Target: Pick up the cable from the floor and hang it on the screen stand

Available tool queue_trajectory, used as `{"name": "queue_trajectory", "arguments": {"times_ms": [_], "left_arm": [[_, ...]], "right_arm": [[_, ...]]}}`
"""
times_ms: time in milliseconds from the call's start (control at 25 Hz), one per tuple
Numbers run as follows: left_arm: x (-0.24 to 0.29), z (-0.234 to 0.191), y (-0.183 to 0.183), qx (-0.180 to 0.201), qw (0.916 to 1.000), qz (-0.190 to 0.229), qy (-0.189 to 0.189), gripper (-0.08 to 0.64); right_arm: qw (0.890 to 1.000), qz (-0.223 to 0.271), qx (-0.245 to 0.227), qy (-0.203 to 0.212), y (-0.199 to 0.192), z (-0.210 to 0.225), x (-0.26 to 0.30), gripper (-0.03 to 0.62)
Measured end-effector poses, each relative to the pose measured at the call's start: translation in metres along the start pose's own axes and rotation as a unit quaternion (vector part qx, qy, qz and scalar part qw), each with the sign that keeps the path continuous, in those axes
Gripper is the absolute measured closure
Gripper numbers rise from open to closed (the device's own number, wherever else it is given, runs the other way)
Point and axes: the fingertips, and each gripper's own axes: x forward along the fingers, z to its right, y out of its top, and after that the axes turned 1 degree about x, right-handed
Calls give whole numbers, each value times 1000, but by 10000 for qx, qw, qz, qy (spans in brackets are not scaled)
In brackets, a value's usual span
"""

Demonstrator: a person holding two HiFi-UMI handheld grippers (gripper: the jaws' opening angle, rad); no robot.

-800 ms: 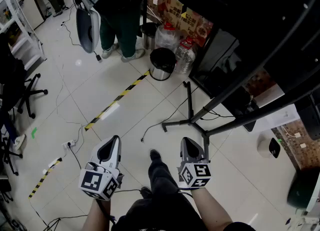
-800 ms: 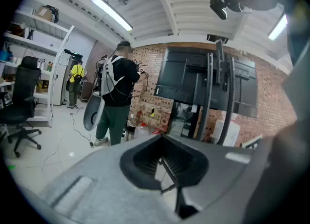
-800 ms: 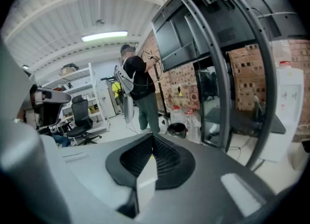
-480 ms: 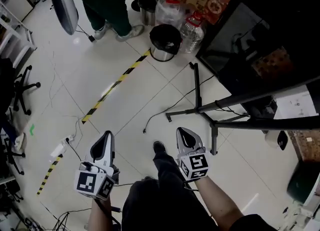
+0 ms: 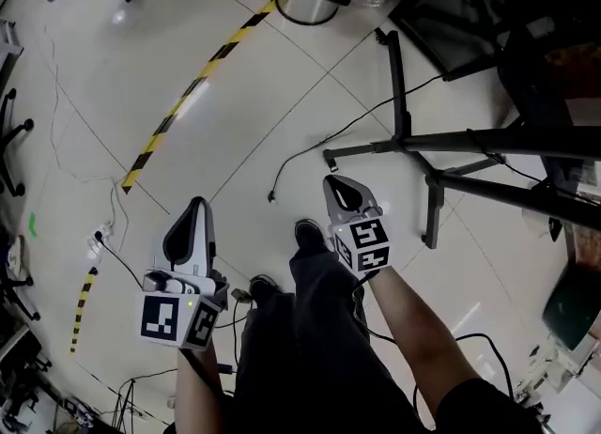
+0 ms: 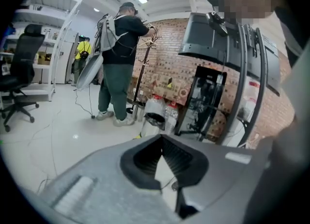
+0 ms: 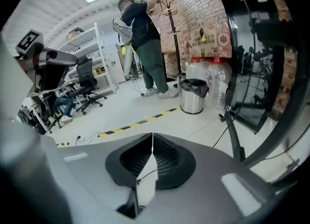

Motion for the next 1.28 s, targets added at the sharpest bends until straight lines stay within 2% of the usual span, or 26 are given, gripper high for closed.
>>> {"name": "queue_trajectory", "arguments": {"times_ms": [200, 400, 600, 800, 920, 1000, 1120, 1200, 1280], "left_arm": [[23, -49, -114, 142, 9977, -656, 106, 555], [51, -73, -189, 106, 9948, -1008, -78, 555], [82, -96, -241, 266, 9936, -1035, -363, 555], [112, -115, -289, 287, 9919, -1095, -577, 555], [132, -118, -318, 254, 9880, -1286, -812, 555], [143, -120, -338, 138, 9839, -1475, -997, 555], [151, -125, -353, 19, 9799, -1634, -1143, 555], [154, -128, -352, 166, 9785, -1651, -1222, 555], [157, -131, -348, 337, 9780, -1628, -1256, 555]], "right_arm": [[9990, -456, 25, -39, -74, 7, 59, 569], [9971, -719, 189, 153, -126, 13, 107, 531], [9959, -765, -226, 433, -148, 25, 157, 515], [9936, -825, -238, 733, -175, 29, 192, 500], [9920, -904, -308, 830, -194, 31, 205, 489], [9921, -987, -28, 768, -206, 35, 212, 489], [9908, -1121, 618, 441, -221, 41, 221, 489], [9901, -1157, 781, 167, -227, 45, 229, 489], [9888, -1156, 944, -33, -231, 49, 237, 458]]}}
